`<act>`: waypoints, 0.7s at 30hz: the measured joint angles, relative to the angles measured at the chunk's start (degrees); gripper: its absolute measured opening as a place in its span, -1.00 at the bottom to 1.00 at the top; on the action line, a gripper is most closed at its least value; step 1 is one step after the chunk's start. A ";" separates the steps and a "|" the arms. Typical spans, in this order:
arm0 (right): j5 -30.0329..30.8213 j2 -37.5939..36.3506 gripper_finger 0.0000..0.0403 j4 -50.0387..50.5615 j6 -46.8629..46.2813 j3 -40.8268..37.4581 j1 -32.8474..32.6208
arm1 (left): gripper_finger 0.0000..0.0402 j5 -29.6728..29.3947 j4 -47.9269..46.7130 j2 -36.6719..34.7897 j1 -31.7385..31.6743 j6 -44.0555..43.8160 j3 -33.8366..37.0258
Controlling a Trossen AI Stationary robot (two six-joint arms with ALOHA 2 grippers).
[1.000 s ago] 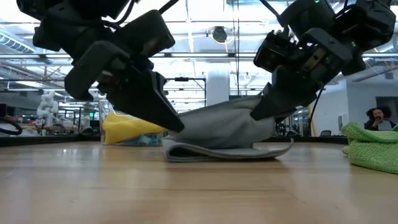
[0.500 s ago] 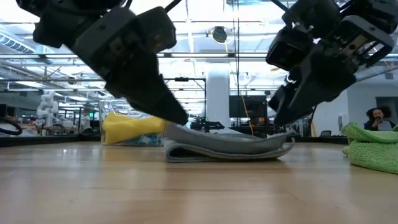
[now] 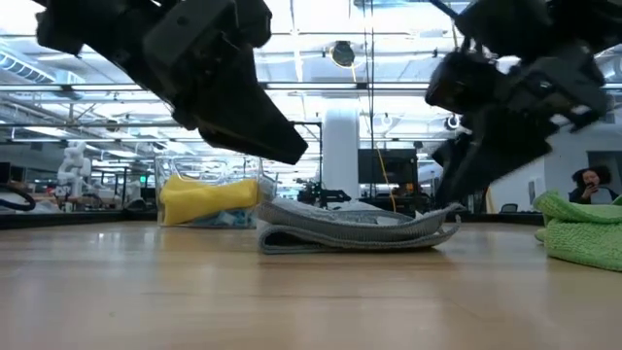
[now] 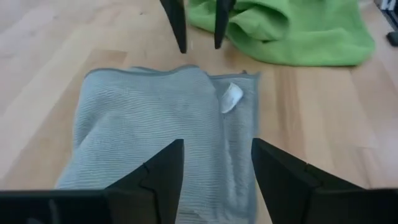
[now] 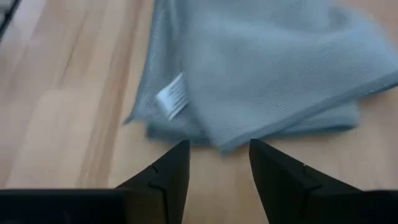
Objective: Fold microfiber towels
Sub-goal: Fold the gray towel on the table
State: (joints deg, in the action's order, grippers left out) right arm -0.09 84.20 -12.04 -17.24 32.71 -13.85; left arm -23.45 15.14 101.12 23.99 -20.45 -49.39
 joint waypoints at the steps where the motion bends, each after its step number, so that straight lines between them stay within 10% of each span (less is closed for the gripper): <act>1: 0.10 0.61 -0.23 0.06 0.19 0.00 -0.83 | -0.05 -0.38 -0.10 -0.01 0.52 -0.03 0.00; 11: 7.52 3.70 -0.33 -1.10 -7.62 0.00 -3.89 | -0.05 -6.92 -3.09 -0.04 3.89 3.84 0.00; 21: -2.06 9.75 -0.39 -9.92 -15.51 -0.02 -1.12 | -0.05 -8.73 -3.97 -0.04 3.96 5.75 0.00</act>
State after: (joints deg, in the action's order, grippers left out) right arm -2.15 93.94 -21.96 -32.75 32.69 -14.97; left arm -32.18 11.17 101.08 27.94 -14.70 -49.39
